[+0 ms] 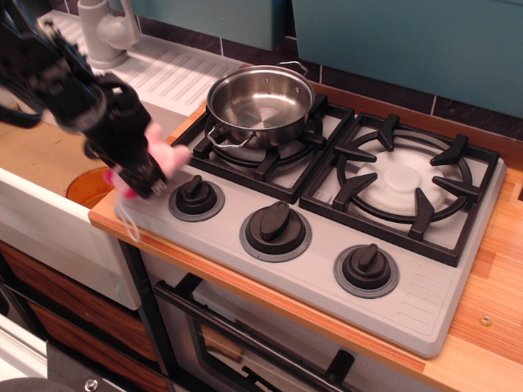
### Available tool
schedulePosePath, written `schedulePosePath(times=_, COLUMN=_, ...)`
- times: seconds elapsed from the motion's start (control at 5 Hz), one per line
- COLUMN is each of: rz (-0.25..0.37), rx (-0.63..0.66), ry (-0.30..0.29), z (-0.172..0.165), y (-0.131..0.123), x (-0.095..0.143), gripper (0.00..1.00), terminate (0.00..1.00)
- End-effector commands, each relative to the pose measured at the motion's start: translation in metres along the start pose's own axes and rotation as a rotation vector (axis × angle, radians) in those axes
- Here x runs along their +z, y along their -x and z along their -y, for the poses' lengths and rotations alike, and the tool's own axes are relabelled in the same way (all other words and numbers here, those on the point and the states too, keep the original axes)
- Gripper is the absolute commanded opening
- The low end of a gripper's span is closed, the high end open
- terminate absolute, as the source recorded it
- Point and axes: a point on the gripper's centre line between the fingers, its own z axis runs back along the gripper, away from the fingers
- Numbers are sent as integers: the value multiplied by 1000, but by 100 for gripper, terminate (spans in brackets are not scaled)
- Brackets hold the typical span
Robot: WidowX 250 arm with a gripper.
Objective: Put pan on stove and put stuffedpig in pan
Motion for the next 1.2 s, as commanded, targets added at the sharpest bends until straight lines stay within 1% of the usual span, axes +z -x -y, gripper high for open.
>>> schedulePosePath(times=0.0, rz=-87, rx=-34, ry=-80, z=-20, y=-33, x=64, gripper=0, terminate=0)
schedulePosePath(times=0.2, rz=-126, rx=-28, ry=-77, z=-20, y=-59, x=78, gripper=0, terminate=0)
schedulePosePath(times=0.4, rz=-136, rx=-30, ry=-68, z=-18, y=-81, x=79, gripper=0, terminate=0)
schedulePosePath(times=0.8, rz=-147, rx=-15, ry=-60, z=-6, y=-121, x=76, gripper=0, terminate=0)
schedulePosePath(times=1.0, rz=-141, rx=-21, ry=-54, z=-1, y=-139, x=67, gripper=0, terminate=0)
